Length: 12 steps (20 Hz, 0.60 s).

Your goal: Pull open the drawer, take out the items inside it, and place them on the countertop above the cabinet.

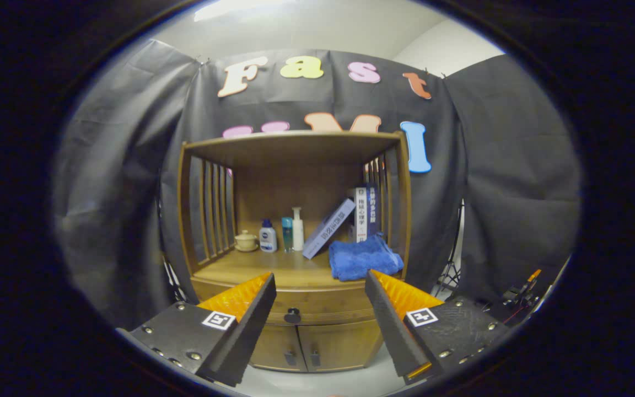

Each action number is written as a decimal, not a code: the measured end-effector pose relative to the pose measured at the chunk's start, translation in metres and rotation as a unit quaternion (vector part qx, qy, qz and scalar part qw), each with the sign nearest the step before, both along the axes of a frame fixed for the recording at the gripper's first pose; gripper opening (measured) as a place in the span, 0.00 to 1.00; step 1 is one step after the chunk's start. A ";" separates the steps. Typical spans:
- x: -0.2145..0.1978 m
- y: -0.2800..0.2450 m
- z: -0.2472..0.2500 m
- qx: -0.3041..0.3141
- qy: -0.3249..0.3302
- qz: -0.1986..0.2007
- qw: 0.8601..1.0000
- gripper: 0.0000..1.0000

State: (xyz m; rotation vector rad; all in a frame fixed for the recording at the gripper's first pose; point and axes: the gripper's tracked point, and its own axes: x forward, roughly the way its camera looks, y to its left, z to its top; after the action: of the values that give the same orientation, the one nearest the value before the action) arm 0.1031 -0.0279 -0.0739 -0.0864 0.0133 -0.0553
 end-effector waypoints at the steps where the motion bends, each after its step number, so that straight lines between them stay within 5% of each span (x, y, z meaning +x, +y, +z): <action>1: 0.015 0.000 -0.011 -0.001 0.002 0.000 1.000 0.97; 12: 0.145 0.038 -0.185 0.014 0.108 0.034 0.994 0.97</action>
State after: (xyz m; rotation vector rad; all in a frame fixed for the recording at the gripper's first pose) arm 0.2480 0.0101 -0.2589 -0.0646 0.2265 0.0226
